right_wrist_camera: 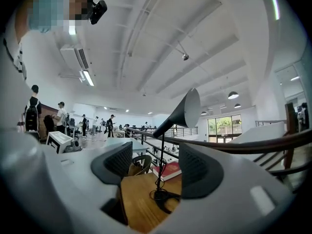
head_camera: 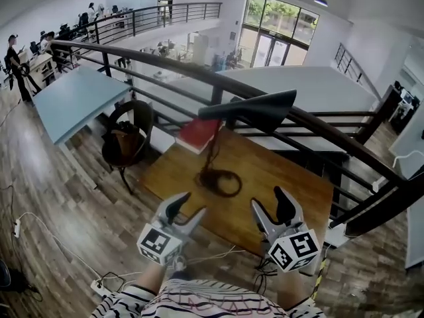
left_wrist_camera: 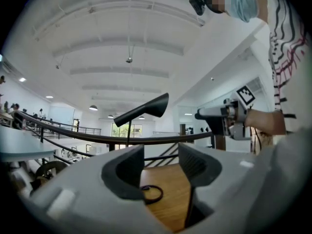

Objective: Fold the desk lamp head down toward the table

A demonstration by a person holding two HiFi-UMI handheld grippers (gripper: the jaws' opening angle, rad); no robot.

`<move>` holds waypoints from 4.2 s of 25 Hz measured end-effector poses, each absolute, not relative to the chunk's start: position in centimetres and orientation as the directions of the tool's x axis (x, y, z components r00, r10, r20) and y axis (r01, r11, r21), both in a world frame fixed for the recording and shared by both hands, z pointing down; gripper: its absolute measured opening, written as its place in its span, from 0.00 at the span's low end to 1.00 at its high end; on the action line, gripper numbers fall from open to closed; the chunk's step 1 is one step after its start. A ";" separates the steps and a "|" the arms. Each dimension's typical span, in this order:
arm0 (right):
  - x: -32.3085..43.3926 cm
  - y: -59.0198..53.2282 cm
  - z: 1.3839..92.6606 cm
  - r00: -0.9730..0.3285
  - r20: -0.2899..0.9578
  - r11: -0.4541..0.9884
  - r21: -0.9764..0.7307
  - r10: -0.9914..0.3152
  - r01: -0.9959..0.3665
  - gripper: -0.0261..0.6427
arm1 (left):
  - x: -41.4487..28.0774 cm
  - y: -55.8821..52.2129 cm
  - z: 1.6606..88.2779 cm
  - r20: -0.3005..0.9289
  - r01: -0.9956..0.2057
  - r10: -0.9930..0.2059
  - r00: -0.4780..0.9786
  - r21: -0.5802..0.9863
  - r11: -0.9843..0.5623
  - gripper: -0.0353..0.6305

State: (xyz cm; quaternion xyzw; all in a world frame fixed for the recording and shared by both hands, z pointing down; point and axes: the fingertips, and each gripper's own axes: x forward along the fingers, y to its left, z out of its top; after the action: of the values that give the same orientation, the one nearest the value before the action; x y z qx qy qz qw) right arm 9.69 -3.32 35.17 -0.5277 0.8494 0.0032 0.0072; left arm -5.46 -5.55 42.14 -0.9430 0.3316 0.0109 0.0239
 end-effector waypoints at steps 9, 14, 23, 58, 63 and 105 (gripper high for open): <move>7.6 -10.2 31.3 -0.375 -0.056 0.367 0.109 -0.925 -0.924 0.47 | -6.0 -14.0 42.7 -0.023 -0.530 -0.530 0.848 -0.035 -0.847 0.38; 7.6 -13.1 28.8 -0.303 -0.102 0.286 0.154 -0.947 -0.946 0.46 | -6.1 -18.3 43.1 -0.016 -0.481 -0.481 0.877 -0.033 -0.876 0.38; 9.5 -16.1 23.3 -0.202 -0.172 0.159 0.235 -0.964 -0.959 0.46 | -3.8 -23.8 41.7 0.000 -0.400 -0.401 0.916 -0.072 -0.914 0.37; 14.9 -23.2 18.0 -0.417 -0.131 0.306 0.493 -0.899 -0.815 0.38 | 4.2 -34.4 42.3 -0.001 -0.595 -0.598 0.802 -0.102 -0.798 0.23; 15.6 -23.2 19.0 -0.402 -0.116 0.306 0.472 -0.908 -0.827 0.38 | 3.6 -35.0 42.2 0.008 -0.614 -0.617 0.787 -0.085 -0.785 0.12; 18.8 -23.2 41.0 -0.303 0.155 0.313 0.048 -0.940 -0.948 0.39 | 3.7 -35.1 42.5 0.019 -0.630 -0.633 0.774 -0.067 -0.773 0.11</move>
State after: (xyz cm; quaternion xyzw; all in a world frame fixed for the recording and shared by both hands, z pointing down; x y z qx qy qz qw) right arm 18.77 -23.25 40.95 -0.5854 0.8066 -0.0259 -0.0771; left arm 3.73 -35.10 42.49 -0.9414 0.3355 -0.0204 0.0284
